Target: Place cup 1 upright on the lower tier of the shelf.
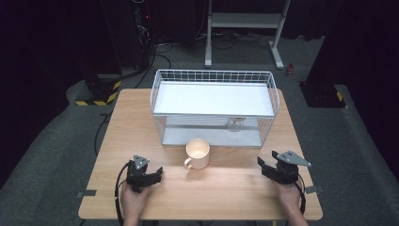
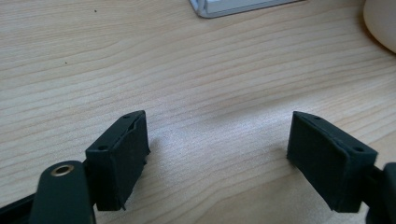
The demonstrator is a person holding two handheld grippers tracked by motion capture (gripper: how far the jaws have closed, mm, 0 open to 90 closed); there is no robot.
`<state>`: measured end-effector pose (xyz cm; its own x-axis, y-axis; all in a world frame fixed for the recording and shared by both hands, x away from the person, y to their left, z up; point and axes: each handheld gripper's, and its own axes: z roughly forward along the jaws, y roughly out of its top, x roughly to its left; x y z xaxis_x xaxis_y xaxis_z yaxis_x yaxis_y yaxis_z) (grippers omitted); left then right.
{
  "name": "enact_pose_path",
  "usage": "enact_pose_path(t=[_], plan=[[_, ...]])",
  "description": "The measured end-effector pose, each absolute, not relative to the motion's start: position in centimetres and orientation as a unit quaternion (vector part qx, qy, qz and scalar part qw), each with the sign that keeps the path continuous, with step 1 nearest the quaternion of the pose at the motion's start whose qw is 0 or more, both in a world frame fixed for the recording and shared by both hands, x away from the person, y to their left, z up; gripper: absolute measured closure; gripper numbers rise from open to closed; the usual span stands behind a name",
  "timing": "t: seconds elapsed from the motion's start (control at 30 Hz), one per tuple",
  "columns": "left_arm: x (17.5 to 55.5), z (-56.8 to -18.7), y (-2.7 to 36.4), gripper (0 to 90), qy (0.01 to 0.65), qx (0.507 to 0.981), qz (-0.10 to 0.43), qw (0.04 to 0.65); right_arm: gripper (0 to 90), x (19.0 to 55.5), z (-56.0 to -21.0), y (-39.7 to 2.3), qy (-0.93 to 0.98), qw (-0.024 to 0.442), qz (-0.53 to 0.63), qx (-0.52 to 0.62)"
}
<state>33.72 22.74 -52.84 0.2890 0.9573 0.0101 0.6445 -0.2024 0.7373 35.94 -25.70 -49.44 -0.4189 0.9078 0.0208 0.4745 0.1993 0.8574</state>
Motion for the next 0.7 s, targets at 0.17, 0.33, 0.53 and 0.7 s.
enact_pose_path(t=[0.17, 0.33, 0.53, 0.7], plan=[[33.8, -52.9, 22.7, 20.3, 0.546, 0.734, 0.244, 0.323, 33.1, 35.5, -50.7, -25.7, 0.738, 0.257, 0.404, 0.476], [33.8, -52.9, 22.5, 20.3, 0.552, 0.728, 0.247, 0.321, 33.1, 35.5, -51.3, -25.7, 0.743, 0.257, 0.39, 0.479], [33.5, -52.9, 22.1, 17.6, 0.576, 0.712, 0.255, 0.31, 32.2, 35.8, -52.1, -25.4, 0.766, 0.262, 0.354, 0.469], [33.6, -52.9, 21.9, 16.5, 0.583, 0.706, 0.258, 0.308, 29.2, 36.6, -52.2, -25.5, 0.781, 0.244, 0.329, 0.471]])
